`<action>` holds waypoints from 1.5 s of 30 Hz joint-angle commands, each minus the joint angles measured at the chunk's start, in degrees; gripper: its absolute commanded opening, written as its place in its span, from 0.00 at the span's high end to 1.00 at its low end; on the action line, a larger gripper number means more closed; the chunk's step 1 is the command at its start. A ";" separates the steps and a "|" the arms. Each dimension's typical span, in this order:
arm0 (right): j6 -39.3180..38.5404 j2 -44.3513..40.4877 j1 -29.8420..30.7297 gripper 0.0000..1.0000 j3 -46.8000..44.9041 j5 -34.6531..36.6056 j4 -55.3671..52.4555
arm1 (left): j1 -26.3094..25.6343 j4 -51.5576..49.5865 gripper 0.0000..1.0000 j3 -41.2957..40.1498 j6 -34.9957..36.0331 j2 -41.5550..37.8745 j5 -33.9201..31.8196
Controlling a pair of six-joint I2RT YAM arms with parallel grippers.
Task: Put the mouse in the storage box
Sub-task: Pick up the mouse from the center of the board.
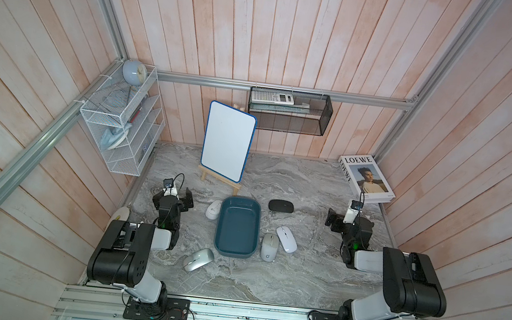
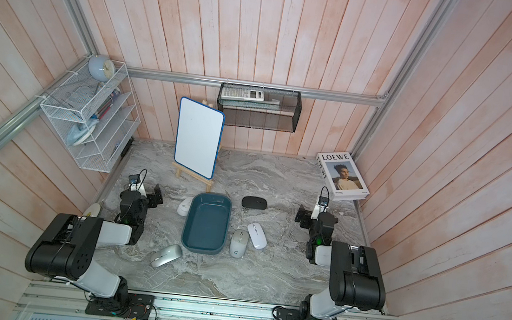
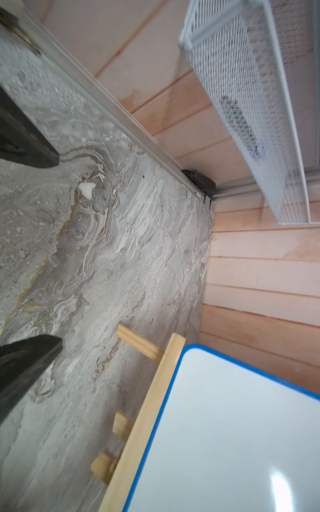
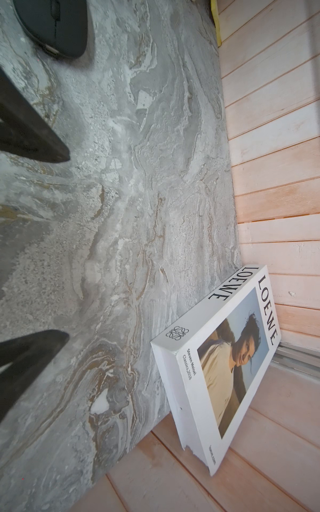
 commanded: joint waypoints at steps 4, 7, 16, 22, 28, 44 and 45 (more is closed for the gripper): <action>-0.55 0.34 -0.23 0.02 0.61 -0.81 0.25 | -4.13 -23.93 0.00 2.32 -6.60 -24.02 -8.57; -1.57 -6.11 1.01 0.02 0.44 0.78 -4.77 | -3.74 -34.95 0.00 2.80 -20.27 -31.64 -6.09; 39.68 -25.79 0.41 0.02 7.42 7.69 -25.58 | 2.17 -54.58 0.00 3.41 -43.95 -33.95 25.07; 41.60 -25.03 -0.16 0.02 12.14 -11.01 -32.62 | -6.72 -70.51 0.05 8.47 -48.26 -32.45 24.56; 41.71 -24.72 1.18 0.06 14.95 -12.35 -42.67 | -16.17 -78.50 0.05 12.90 -51.24 -36.04 18.02; 21.91 -14.84 19.44 0.21 33.37 -8.44 -79.48 | -33.90 -94.49 0.05 31.09 -42.35 -29.30 12.67; 20.68 -13.64 21.06 0.21 34.86 -7.23 -82.34 | -33.96 -94.72 0.06 31.15 -42.63 -29.39 12.33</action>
